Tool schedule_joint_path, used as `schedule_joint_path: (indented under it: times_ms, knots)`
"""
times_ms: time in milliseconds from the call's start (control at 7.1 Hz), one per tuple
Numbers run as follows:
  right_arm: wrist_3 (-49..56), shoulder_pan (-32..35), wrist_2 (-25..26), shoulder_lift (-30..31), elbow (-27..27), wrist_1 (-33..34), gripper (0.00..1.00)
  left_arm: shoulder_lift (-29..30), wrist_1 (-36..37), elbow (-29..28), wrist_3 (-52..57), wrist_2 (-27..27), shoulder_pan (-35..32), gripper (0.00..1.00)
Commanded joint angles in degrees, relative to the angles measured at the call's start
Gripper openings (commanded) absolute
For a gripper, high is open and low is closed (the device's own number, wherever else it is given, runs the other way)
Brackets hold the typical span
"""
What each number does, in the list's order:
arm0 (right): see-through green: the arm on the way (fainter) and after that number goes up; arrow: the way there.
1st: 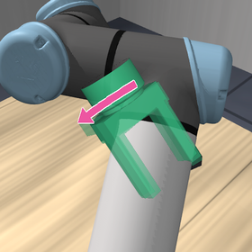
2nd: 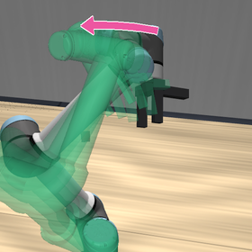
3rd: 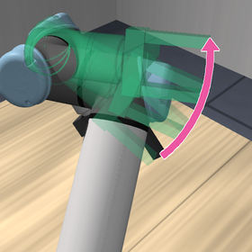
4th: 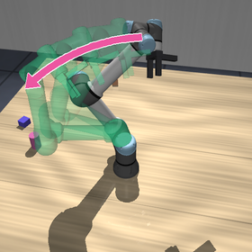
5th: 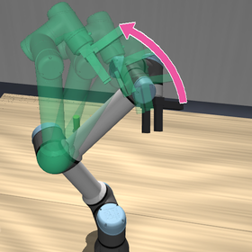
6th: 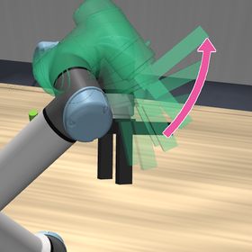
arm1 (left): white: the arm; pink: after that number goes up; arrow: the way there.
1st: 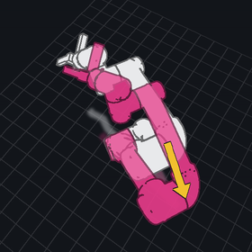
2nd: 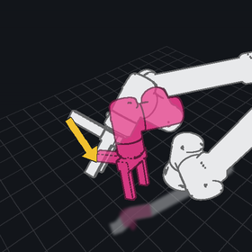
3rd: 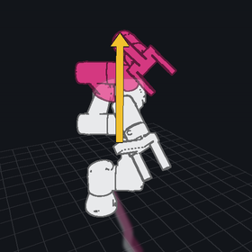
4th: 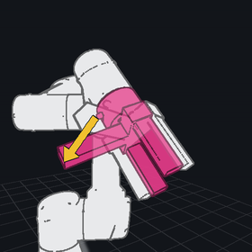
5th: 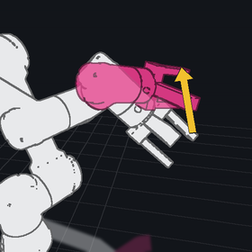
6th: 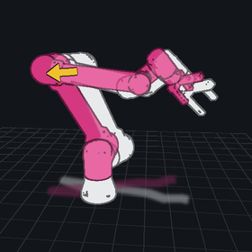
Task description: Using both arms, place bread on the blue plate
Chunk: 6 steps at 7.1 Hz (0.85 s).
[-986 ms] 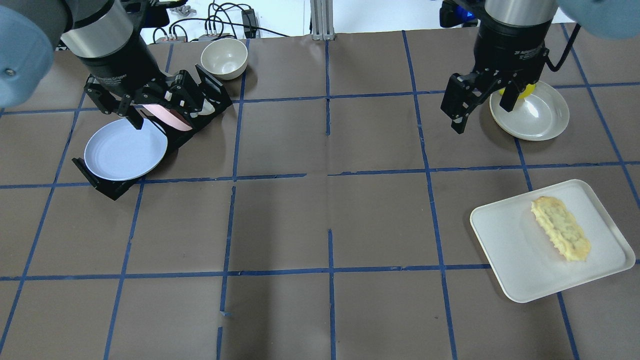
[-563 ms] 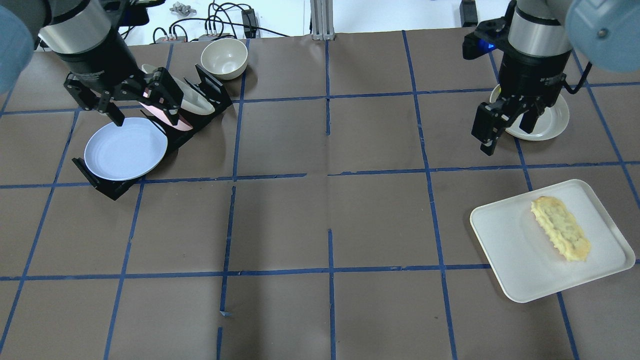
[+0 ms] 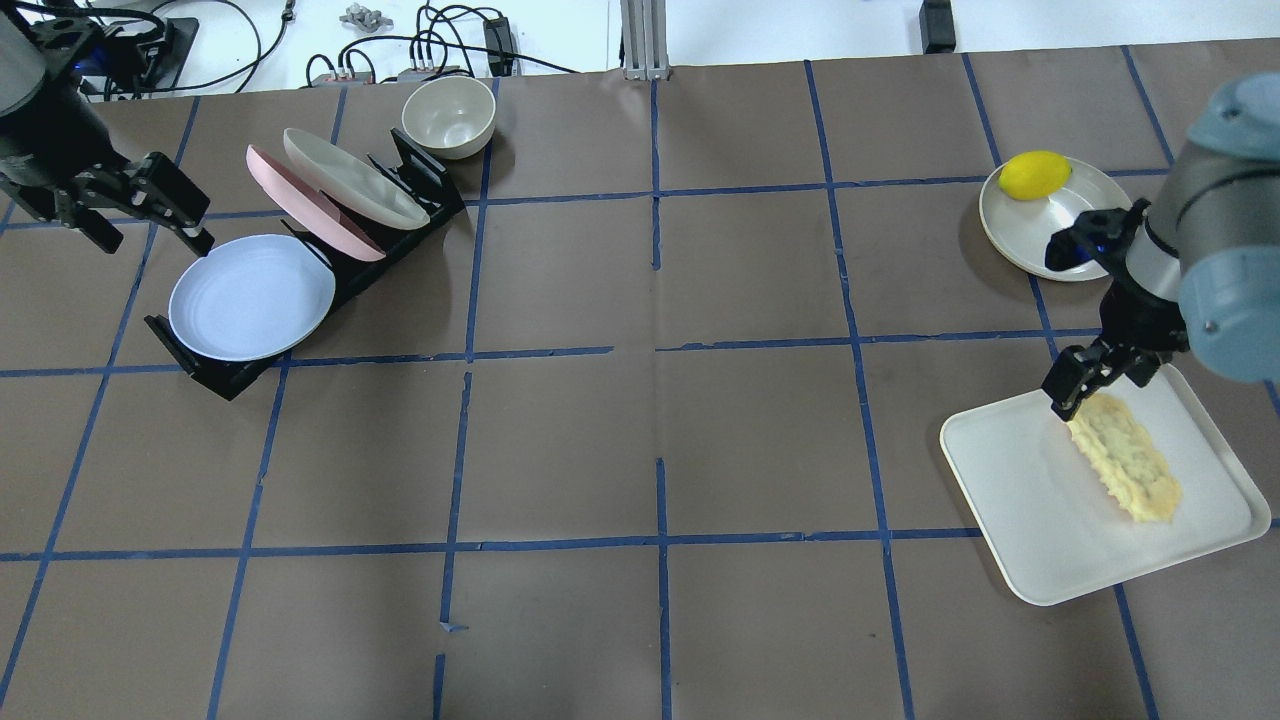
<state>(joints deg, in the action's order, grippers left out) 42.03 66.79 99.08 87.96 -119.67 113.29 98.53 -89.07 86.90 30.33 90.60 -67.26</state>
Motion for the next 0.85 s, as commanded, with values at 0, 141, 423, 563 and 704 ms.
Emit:
schedule_joint_path:
  times_ms: [0,141,423,563,704]
  knots:
    - [1.1,-5.1,-0.2,-2.9,-6.3,11.3,0.99,6.2,7.4,0.0,9.4,0.0,6.0,1.0]
    - [1.2,-5.3,-0.1,-4.8,-6.2,13.7,0.99,10.2,11.3,-0.2,12.9,-0.2,8.9,1.0]
    - [2.4,-5.4,-0.2,-7.8,-6.3,18.7,0.99,19.3,13.0,-5.0,13.3,-4.7,10.6,1.0]
    - [2.4,-5.4,-0.2,-8.0,-6.6,18.7,0.92,25.4,12.1,-10.8,13.3,-5.3,10.6,1.0]
    - [2.5,-5.4,0.1,-7.6,-6.6,18.8,0.61,29.4,7.6,-15.3,13.3,-7.3,10.7,0.99]
